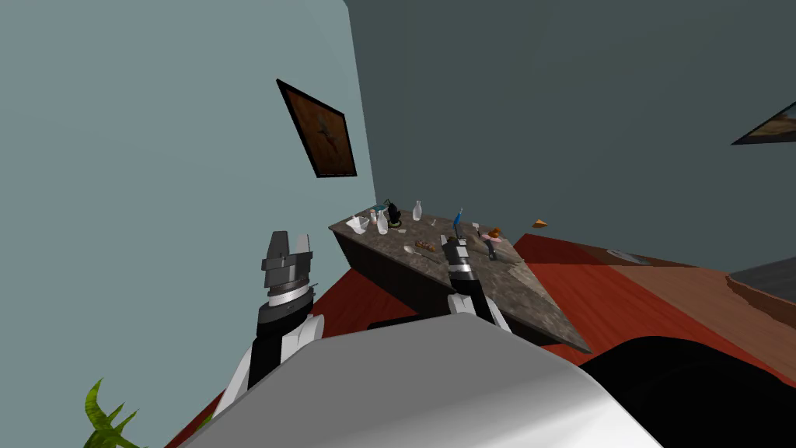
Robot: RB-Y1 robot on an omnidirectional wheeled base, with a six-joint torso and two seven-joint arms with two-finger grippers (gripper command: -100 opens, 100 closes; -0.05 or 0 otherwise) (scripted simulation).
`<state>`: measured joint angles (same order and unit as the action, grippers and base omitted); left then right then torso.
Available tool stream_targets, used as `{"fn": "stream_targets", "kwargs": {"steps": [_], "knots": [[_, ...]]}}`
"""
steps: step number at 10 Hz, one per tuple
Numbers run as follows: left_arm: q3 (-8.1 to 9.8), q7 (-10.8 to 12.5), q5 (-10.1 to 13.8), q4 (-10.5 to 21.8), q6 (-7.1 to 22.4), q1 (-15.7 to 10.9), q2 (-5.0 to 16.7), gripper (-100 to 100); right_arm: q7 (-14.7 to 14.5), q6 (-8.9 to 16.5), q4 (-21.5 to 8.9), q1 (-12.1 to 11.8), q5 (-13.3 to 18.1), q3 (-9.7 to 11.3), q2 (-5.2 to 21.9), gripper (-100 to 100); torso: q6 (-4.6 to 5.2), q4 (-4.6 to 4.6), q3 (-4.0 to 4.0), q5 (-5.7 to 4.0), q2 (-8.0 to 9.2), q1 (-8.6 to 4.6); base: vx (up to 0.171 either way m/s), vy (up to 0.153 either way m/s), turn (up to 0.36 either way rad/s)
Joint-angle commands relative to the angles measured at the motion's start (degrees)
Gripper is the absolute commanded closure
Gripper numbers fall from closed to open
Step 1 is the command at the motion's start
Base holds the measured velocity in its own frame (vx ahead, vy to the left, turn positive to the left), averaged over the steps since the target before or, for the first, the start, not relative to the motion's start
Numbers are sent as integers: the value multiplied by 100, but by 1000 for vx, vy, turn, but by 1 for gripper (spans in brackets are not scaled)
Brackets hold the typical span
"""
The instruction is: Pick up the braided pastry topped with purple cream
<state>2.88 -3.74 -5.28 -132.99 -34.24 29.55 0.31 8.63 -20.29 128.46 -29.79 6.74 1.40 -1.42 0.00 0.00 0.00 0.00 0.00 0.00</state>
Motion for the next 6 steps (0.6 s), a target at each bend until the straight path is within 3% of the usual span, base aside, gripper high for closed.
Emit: {"fn": "stream_targets", "kwargs": {"steps": [1, 5, 6], "knots": [[0, 0, 0, 0, 0, 0, 0, 0, -26, -18, -51, 46, 7, 31, 265, -100, 0, 0, 0, 0, 0, 0, -33, 32, 23], [-1, 0, 0, 0, 0, -1, -1, 0, -106, -106, -273, 182, 37, 147, 962, -100, -1, 7, 19, 8, 32, 34, -80, 88, 40], [-1, 0, 0, 0, 0, -1, -1, 0, -106, -106, -273, 182, 37, 147, 1032, -100, -1, 7, 17, 7, 29, 33, -50, 58, 22]]}}
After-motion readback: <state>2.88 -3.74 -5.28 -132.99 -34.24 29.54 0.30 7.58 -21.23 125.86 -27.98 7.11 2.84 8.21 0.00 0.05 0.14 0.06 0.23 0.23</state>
